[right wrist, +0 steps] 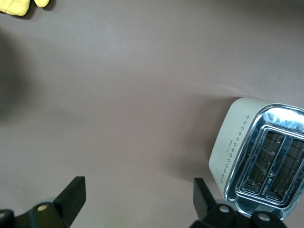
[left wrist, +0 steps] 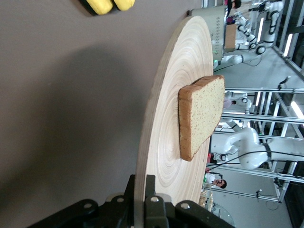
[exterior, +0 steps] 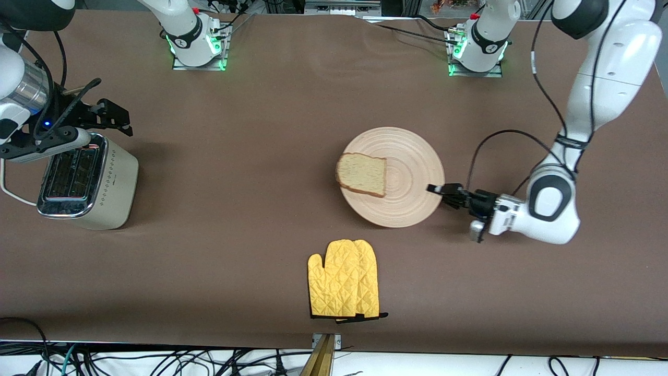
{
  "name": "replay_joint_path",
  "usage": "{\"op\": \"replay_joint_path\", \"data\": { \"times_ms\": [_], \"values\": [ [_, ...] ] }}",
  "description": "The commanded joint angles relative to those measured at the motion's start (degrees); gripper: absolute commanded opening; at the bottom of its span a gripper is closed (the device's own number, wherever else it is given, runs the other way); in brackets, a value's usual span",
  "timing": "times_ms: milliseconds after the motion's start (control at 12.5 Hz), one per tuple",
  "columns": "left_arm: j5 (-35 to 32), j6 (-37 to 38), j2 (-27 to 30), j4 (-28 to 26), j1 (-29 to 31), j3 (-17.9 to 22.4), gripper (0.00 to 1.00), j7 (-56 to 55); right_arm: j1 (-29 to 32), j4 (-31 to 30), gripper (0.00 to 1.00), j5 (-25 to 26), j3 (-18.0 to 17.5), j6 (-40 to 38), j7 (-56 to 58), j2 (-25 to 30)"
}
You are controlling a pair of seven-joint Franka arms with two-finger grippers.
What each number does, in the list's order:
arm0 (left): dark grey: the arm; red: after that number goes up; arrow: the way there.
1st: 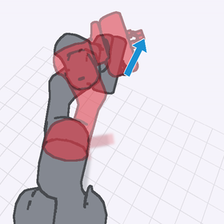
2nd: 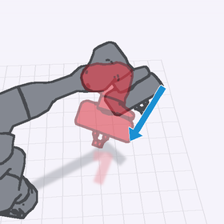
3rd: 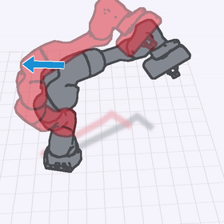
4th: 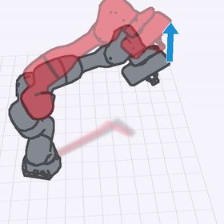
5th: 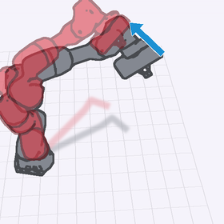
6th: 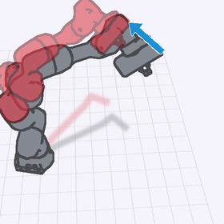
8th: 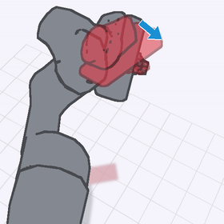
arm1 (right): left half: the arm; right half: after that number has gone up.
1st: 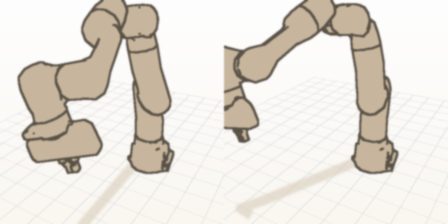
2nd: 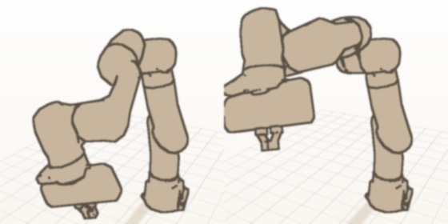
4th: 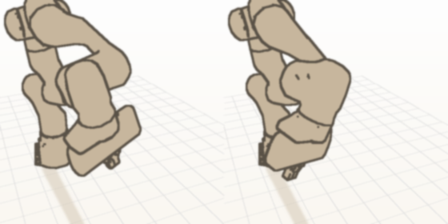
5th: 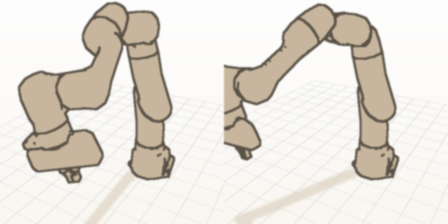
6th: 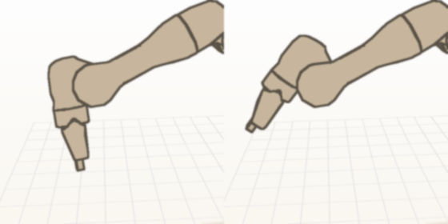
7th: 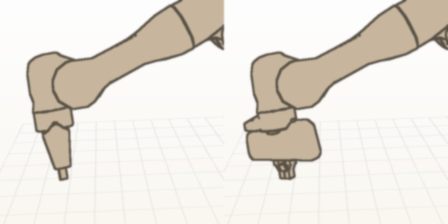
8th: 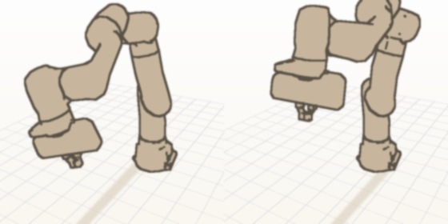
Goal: Move plate and put bread in toaster
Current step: 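Slide the wooden plate with the left gripper toward the toaster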
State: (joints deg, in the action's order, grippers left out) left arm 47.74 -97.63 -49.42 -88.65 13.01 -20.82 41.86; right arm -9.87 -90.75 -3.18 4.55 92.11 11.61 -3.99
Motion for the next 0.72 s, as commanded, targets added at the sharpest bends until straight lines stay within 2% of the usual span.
{"op": "replay_joint_path", "data": {
  "times_ms": [0,241,641],
  "values": [
    [4.89,-4.56,0.12,-0.99,-4.56,0.43,0.0,-0.64,-0.58,-0.13,1.0,-0.07,-0.15,0.35,0.08,0.3],
    [10.69,-14.05,-2.16,-1.43,-10.45,0.43,0.0,-0.55,-1.46,-0.22,1.0,-0.07,-0.15,0.61,-0.18,0.12],
    [10.97,-17.85,-3.84,-2.84,-12.66,0.52,0.0,-0.46,-1.38,-0.3,1.0,0.19,-0.06,0.52,-2.27,-0.75]
  ]
}}
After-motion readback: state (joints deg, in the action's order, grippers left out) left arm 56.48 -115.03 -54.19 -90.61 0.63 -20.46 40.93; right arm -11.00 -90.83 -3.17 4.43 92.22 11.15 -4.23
